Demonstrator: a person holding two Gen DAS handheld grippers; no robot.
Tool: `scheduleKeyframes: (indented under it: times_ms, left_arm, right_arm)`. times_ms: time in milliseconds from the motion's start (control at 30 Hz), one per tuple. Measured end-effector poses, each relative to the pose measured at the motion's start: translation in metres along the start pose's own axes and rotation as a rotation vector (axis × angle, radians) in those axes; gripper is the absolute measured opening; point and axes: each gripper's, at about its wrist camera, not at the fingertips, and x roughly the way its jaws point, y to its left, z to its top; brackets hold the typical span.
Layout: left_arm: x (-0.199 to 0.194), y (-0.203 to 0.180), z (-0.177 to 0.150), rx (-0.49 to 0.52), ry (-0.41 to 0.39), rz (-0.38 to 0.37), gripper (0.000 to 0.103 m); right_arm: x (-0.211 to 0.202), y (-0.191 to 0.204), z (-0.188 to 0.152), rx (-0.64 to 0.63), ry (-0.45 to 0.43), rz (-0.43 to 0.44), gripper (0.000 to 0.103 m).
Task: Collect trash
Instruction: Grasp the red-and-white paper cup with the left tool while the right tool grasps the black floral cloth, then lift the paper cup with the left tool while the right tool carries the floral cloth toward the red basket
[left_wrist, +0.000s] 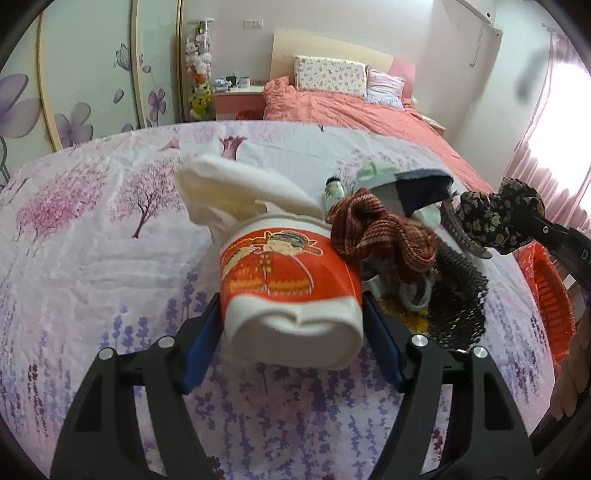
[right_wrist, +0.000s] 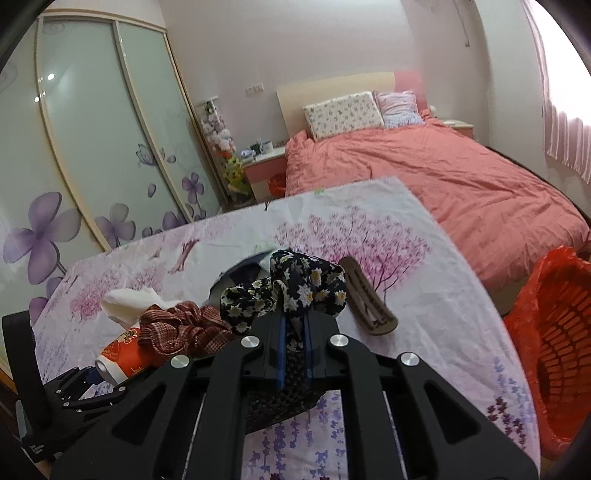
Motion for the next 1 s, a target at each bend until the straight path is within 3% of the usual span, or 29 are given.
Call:
scheduleKeyframes:
  times_ms: [467,533,567,633,700,800,1000]
  left_arm:
    - [-0.043,-0.002,0.006,-0.013,-0.107,0.016,0.070]
    - [-0.044,0.000,0.007,-0.010,-0.109,0.007,0.027]
    - [-0.042,0.000,0.008,-0.016,-0.087,0.000,0.014]
    - [-0.037,0.002,0.010,-0.033,-0.068,0.005,0.020]
    - [-0.028,0.005,0.009,-0.042,-0.043,0.031,0.038]
    - [-0.021,0.013,0.003,-0.069,-0.028,0.040,0.050]
    - [-0.019,0.042,0.009,-0.145,-0.044,0.060,0.064]
  right_arm:
    - [-0.023,-0.001,0.002,-0.018,-0.057,-0.006,0.008]
    - [-0.024,-0.001,0.000,-0.015,-0.059,-0.006,0.008]
    - [-0.024,-0.002,0.000,-0.013,-0.059,-0.007,0.008]
    - [-0.023,-0.004,-0.002,-0.007,-0.056,-0.008,0.008]
    - [-0.022,-0.005,-0.004,-0.005,-0.050,-0.011,0.008]
    - [-0.020,-0.008,-0.007,-0.012,-0.044,-0.014,0.008]
    - [-0.013,-0.013,-0.007,-0.006,-0.035,-0.012,0.008]
